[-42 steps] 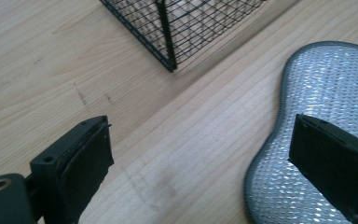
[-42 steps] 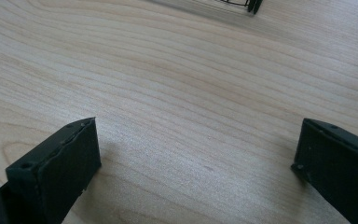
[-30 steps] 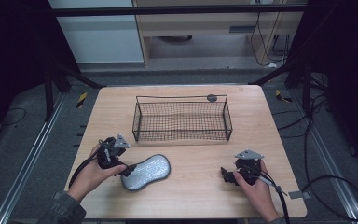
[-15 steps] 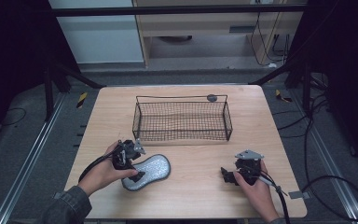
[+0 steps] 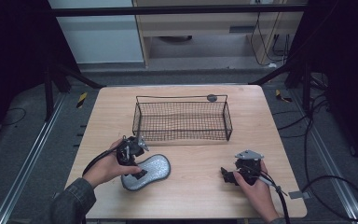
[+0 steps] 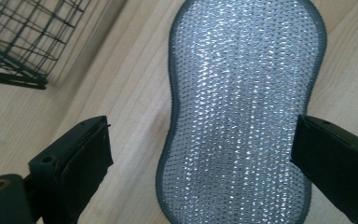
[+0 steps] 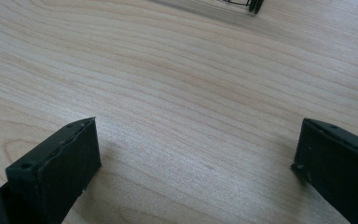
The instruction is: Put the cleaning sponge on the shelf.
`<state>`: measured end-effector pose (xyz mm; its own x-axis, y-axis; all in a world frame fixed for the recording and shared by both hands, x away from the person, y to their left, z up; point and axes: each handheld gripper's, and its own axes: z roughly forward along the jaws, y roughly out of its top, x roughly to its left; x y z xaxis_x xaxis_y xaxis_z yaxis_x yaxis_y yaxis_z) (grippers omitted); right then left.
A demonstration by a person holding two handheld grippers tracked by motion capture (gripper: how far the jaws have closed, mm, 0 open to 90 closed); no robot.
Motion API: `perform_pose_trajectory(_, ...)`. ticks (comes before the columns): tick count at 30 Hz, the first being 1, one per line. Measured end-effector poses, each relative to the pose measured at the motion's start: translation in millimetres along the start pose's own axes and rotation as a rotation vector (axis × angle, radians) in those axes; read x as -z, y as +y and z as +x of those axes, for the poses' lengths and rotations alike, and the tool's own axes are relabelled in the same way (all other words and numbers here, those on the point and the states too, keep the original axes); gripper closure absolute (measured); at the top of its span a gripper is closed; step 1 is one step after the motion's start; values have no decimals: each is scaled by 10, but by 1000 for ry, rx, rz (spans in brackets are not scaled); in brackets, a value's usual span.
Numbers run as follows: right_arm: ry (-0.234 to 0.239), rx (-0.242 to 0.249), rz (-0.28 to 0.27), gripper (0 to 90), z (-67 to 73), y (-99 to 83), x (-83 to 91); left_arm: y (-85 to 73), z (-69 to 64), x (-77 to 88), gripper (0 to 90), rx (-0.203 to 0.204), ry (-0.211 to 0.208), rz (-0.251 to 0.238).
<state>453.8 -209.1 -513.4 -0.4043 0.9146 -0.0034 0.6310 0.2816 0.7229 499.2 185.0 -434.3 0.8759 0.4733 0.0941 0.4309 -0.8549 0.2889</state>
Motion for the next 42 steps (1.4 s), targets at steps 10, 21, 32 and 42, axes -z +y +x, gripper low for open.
perform_pose_trajectory(10, 0, -1, 0, 5, 1, -1, 1, 83, -100, -117, 44, -32, -31, 32)
perform_pose_trajectory(21, -1, 0, 0, 4, 1, -2, 2, 73, -141, -254, 41, -41, -48, 44)
perform_pose_trajectory(32, 1, 1, 4, 4, 8, -3, 6, 51, -117, -325, 37, -32, -56, 35)
perform_pose_trajectory(42, 1, 7, 4, 4, 8, -3, 7, 54, -93, -383, 14, -17, -78, 46)
